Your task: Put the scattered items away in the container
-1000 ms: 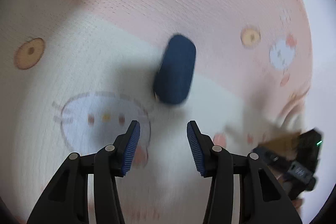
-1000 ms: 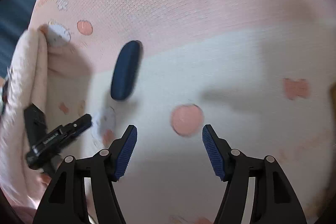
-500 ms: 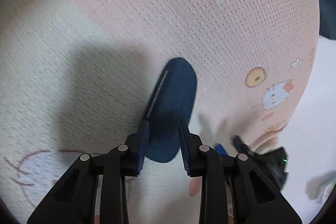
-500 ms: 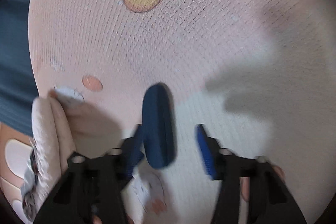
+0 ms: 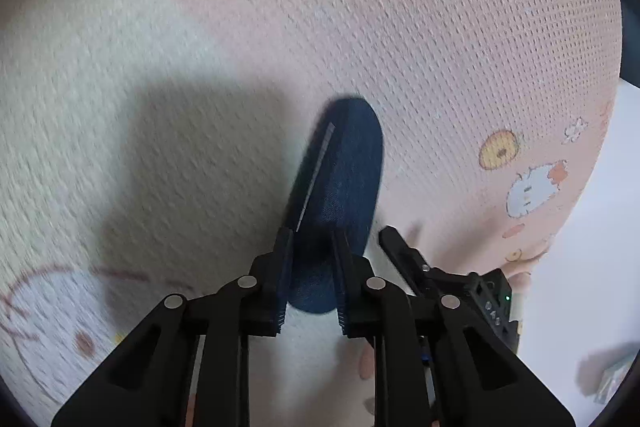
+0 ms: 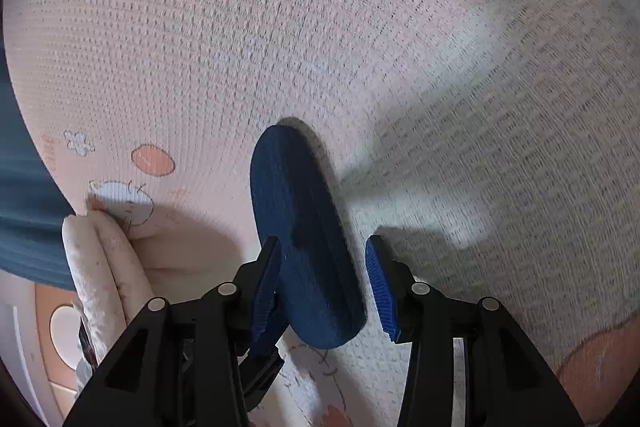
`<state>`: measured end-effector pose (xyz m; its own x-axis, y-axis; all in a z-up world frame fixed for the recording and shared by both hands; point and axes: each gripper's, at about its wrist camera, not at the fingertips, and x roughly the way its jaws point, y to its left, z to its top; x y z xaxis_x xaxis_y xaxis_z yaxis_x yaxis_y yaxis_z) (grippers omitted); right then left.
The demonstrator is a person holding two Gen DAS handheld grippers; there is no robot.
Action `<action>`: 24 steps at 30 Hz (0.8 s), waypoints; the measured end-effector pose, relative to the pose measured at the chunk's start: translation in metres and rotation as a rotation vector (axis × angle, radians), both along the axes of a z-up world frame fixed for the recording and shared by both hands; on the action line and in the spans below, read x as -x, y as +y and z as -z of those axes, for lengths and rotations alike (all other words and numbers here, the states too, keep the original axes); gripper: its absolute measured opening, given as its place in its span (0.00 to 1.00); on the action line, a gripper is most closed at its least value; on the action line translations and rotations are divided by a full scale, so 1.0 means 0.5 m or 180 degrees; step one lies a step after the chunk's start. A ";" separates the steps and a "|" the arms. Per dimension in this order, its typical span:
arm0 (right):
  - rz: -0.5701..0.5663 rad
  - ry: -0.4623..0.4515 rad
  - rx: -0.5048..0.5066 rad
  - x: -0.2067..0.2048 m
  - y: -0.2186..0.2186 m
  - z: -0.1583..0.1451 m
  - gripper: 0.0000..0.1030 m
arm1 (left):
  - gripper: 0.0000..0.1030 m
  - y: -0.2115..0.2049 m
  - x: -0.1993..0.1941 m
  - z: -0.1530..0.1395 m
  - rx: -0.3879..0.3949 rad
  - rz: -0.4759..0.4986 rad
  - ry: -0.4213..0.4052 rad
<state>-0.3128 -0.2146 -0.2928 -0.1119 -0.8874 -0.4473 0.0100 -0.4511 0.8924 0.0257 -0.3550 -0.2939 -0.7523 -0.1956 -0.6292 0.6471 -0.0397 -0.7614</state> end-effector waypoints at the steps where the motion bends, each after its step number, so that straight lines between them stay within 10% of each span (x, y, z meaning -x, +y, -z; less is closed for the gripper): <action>1: -0.0025 0.0017 -0.0056 -0.009 0.002 -0.003 0.40 | 0.19 0.007 0.011 0.000 -0.0020 0.0037 0.0004; 17: -0.0174 0.0060 -0.0887 -0.193 0.263 -0.037 0.39 | 0.19 0.321 0.095 0.016 -0.0391 0.0448 -0.0083; 22: -0.0234 -0.0119 -0.0989 -0.292 0.330 -0.024 0.38 | 0.19 0.407 0.166 0.013 -0.0409 0.1181 -0.0276; 24: -0.0239 -0.0114 -0.1119 -0.333 0.338 -0.022 0.30 | 0.03 0.461 0.200 0.024 -0.0466 0.1525 -0.0377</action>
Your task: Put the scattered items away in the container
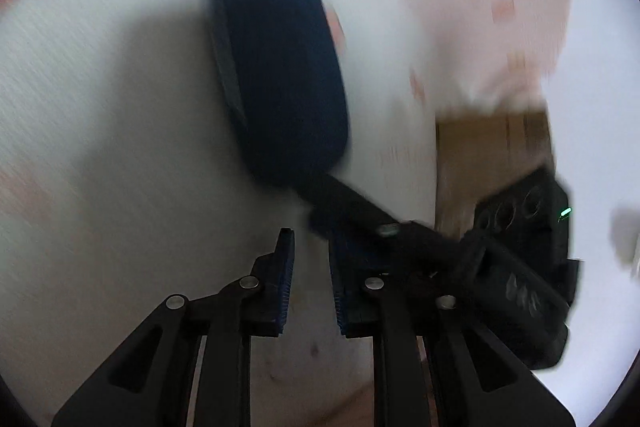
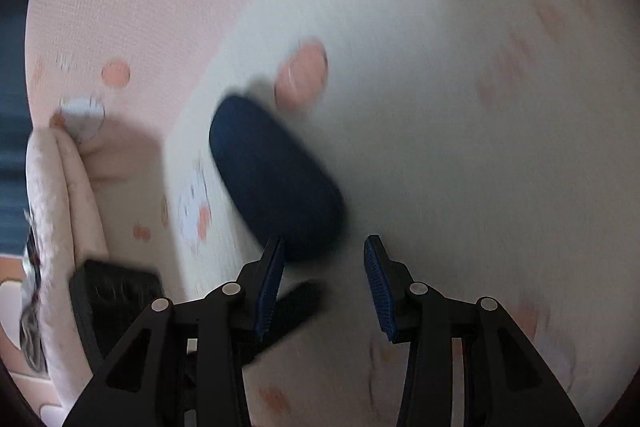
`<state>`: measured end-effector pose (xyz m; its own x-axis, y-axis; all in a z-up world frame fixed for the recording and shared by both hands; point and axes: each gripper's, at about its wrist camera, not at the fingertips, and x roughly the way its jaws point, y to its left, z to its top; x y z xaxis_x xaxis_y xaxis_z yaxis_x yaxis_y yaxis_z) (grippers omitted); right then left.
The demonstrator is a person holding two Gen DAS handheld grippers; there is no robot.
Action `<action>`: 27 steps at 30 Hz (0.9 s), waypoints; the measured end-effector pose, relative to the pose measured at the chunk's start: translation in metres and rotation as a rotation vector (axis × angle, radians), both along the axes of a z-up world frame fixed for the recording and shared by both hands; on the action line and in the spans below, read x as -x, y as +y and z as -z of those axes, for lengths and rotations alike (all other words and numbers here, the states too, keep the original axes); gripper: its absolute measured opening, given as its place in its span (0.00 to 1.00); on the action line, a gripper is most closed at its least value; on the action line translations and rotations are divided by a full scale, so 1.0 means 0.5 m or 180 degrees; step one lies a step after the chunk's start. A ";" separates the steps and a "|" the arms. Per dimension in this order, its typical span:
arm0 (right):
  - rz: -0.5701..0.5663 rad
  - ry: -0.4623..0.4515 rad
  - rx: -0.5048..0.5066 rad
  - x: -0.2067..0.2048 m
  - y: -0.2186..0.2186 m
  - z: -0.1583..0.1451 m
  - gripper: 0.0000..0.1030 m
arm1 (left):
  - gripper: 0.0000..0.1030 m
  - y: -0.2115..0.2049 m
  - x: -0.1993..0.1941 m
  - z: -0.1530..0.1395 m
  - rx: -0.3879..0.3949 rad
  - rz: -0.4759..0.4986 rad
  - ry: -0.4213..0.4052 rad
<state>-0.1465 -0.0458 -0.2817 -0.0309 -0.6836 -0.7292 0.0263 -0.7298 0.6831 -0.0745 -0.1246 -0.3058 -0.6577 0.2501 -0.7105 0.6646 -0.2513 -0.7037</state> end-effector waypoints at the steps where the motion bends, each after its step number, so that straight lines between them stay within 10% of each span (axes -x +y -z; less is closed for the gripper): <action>1: 0.0033 0.0017 -0.0067 -0.012 0.006 -0.002 0.26 | 0.03 0.020 0.007 0.002 0.0053 0.0053 -0.0075; 11: 0.0518 0.0184 0.0166 -0.009 0.088 -0.042 0.27 | 0.05 0.042 0.002 -0.025 0.0633 -0.0384 -0.0432; 16: 0.0473 0.0144 -0.0008 -0.009 0.076 -0.038 0.33 | 0.40 -0.022 0.052 -0.061 0.0957 -0.0556 -0.0611; 27: 0.0199 0.0418 -0.0441 0.013 0.022 -0.026 0.47 | 0.46 -0.250 0.101 -0.111 0.1607 -0.0383 -0.0683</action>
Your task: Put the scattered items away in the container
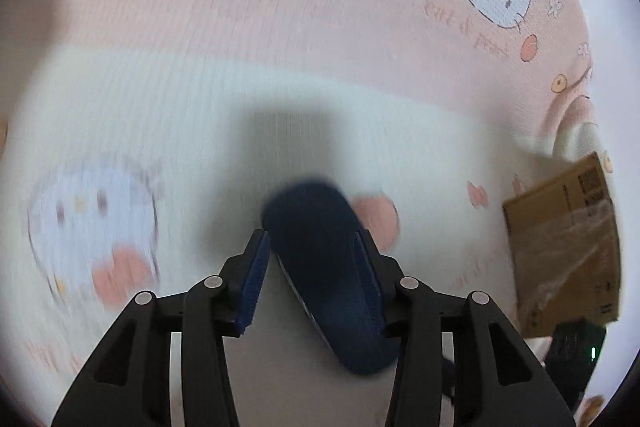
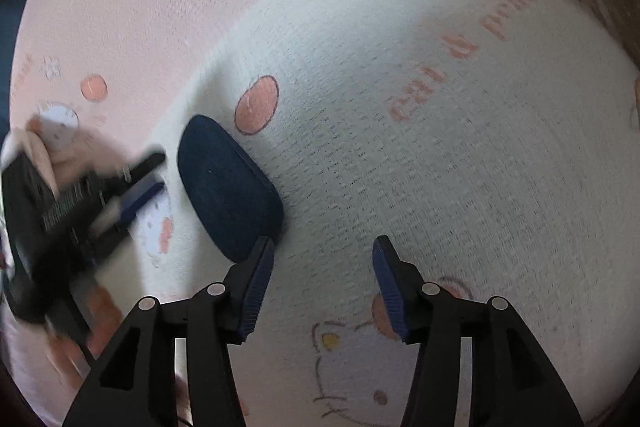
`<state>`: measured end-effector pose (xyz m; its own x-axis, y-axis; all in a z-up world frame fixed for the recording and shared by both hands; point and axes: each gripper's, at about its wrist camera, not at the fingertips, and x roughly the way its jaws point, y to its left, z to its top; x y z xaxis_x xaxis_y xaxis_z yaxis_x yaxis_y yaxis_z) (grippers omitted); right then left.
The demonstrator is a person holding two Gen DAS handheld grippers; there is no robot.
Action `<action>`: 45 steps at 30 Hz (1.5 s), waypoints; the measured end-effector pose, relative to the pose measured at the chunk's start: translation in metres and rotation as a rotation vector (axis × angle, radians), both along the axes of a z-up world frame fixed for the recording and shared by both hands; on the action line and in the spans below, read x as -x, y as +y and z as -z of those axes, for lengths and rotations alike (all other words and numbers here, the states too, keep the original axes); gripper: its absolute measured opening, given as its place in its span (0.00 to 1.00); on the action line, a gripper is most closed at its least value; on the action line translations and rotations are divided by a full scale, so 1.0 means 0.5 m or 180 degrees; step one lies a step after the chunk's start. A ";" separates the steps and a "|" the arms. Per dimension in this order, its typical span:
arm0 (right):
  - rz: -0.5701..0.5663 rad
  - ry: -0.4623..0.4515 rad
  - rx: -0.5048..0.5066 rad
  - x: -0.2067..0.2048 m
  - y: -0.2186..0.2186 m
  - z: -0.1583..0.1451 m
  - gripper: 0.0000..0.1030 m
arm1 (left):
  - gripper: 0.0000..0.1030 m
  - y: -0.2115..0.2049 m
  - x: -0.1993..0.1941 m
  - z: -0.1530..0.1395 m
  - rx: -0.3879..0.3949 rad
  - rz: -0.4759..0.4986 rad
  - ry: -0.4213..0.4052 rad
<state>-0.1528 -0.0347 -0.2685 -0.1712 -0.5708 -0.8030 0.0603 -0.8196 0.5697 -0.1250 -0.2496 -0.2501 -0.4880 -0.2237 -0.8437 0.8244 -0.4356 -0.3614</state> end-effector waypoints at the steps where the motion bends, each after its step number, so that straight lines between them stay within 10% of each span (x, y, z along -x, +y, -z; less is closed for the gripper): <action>1: -0.0056 0.0014 0.0001 0.003 -0.009 0.002 0.47 | 0.46 -0.018 -0.016 -0.006 0.0016 0.0006 -0.0013; 10: -0.0430 0.0325 0.0029 0.006 -0.060 -0.006 0.49 | 0.46 -0.090 -0.005 0.057 -0.0442 0.0288 0.0172; 30: -0.0392 0.0557 -0.0068 0.006 -0.046 -0.031 0.49 | 0.46 -0.034 0.006 -0.002 0.0176 0.0782 -0.0144; 45: -0.0795 0.0659 -0.0420 -0.018 -0.092 -0.023 0.39 | 0.45 -0.068 0.033 0.029 0.0061 0.1054 -0.0088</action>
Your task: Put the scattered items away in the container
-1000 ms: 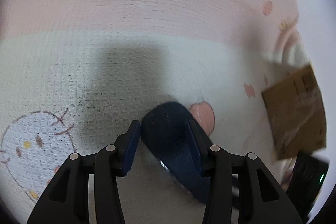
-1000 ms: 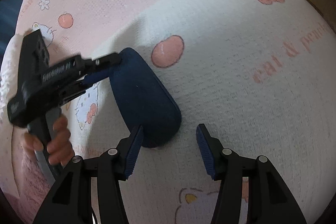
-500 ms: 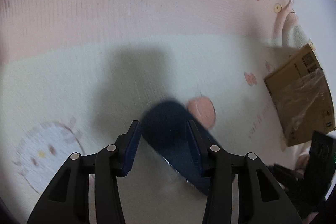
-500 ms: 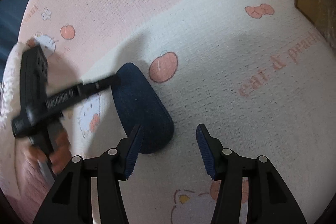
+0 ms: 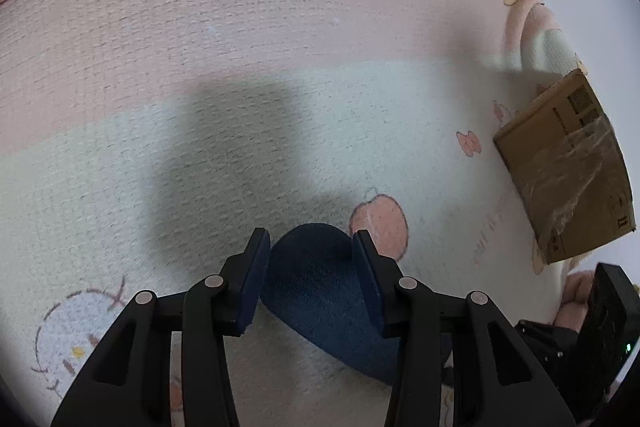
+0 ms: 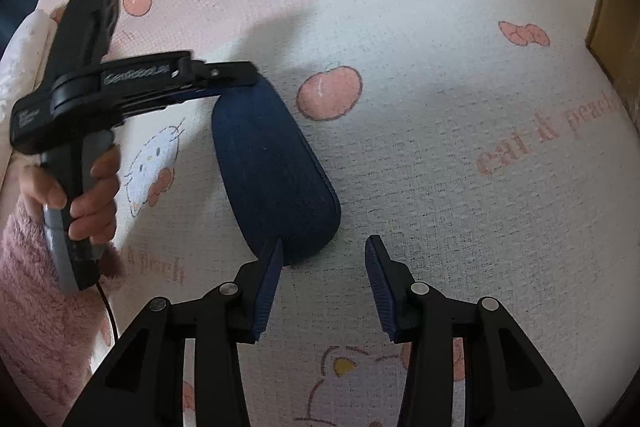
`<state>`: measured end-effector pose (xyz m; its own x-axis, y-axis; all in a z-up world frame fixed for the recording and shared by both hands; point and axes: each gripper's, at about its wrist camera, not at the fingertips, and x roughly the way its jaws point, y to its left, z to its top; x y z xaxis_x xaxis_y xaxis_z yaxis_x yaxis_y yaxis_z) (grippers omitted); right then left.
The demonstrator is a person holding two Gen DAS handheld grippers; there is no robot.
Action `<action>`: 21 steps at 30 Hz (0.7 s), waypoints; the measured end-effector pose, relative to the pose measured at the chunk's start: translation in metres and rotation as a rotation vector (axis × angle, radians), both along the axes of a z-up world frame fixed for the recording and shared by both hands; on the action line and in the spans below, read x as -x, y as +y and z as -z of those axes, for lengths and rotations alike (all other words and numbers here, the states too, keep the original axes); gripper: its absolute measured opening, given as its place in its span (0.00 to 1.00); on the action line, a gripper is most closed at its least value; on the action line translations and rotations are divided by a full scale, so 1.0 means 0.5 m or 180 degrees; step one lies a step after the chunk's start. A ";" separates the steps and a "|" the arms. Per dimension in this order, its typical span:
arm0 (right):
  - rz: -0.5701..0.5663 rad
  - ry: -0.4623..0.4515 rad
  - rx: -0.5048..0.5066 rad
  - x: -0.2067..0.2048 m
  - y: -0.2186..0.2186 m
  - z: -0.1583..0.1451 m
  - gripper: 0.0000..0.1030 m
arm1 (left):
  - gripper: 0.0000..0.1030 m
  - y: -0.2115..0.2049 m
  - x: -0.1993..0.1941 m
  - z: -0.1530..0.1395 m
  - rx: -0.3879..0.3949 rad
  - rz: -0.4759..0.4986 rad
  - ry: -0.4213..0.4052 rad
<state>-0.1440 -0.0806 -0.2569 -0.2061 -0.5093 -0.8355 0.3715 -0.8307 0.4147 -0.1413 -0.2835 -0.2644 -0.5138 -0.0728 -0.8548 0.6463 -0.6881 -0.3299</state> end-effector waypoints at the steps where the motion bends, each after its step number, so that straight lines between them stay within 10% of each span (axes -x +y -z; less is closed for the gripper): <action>1: 0.0018 0.0019 -0.0027 0.004 0.001 -0.002 0.39 | 0.45 0.003 -0.009 -0.001 0.0006 -0.0031 -0.0012; 9: 0.0305 0.0115 -0.0094 0.040 0.034 -0.004 0.39 | 0.45 0.066 -0.097 0.002 -0.0133 -0.0195 -0.0070; 21: 0.0532 -0.0185 0.0681 0.068 0.095 0.020 0.51 | 0.45 0.156 -0.155 0.020 -0.0475 -0.0663 0.0005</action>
<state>-0.1781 -0.0329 -0.2670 -0.2569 -0.6384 -0.7255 0.2070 -0.7697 0.6040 -0.0639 -0.2053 -0.2746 -0.5022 -0.0503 -0.8633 0.7684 -0.4838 -0.4189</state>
